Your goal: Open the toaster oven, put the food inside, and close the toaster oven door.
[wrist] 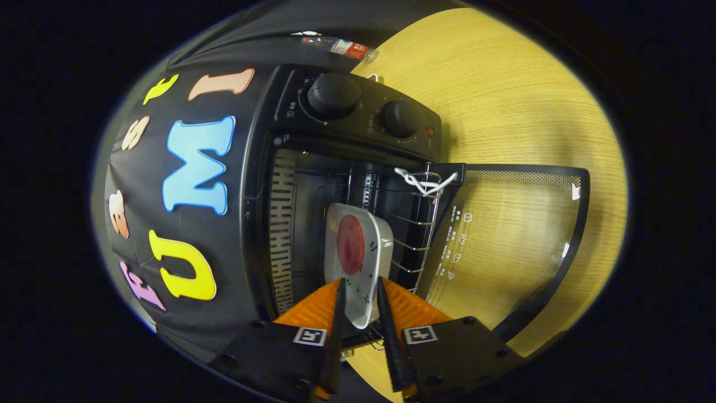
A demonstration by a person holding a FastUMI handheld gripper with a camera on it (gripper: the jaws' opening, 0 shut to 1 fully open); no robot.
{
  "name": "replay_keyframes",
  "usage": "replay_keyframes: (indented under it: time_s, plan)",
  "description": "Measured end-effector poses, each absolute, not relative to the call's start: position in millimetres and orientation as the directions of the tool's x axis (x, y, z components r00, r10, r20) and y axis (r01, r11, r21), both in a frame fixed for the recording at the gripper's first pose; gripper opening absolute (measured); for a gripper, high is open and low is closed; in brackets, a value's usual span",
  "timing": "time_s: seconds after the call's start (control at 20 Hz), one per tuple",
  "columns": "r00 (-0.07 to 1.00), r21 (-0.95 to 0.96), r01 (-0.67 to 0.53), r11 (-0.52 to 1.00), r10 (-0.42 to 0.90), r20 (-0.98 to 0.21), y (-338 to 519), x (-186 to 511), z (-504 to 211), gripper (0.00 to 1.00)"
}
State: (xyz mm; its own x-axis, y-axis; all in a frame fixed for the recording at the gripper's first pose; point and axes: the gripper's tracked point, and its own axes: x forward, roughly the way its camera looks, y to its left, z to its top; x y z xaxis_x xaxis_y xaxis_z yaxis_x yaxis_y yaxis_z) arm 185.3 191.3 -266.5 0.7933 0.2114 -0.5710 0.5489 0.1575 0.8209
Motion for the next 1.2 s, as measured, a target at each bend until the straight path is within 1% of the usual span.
replay_keyframes:
  time_s: [0.05,0.2,0.5,0.7,0.85,1.0,1.2]
  plan:
    - [0.799,0.829,0.529,0.183,0.224,-0.559,192.9,184.2,-261.1,0.45]
    - [0.797,0.834,0.484,0.265,0.26,-0.545,200.7,174.6,-247.0,0.98]
    - [0.777,0.773,0.339,0.537,0.304,-0.552,208.7,139.3,-228.6,0.98]
    - [0.747,0.689,0.221,0.691,0.334,-0.574,214.7,108.1,-228.9,0.98]
    - [0.738,0.591,0.121,0.797,0.327,-0.591,212.1,86.9,-231.8,0.97]
    - [0.714,0.493,0.03,0.87,0.326,-0.619,210.8,67.4,-239.9,0.98]
    - [0.683,0.39,-0.038,0.92,0.309,-0.663,202.9,52.3,-256.4,0.98]
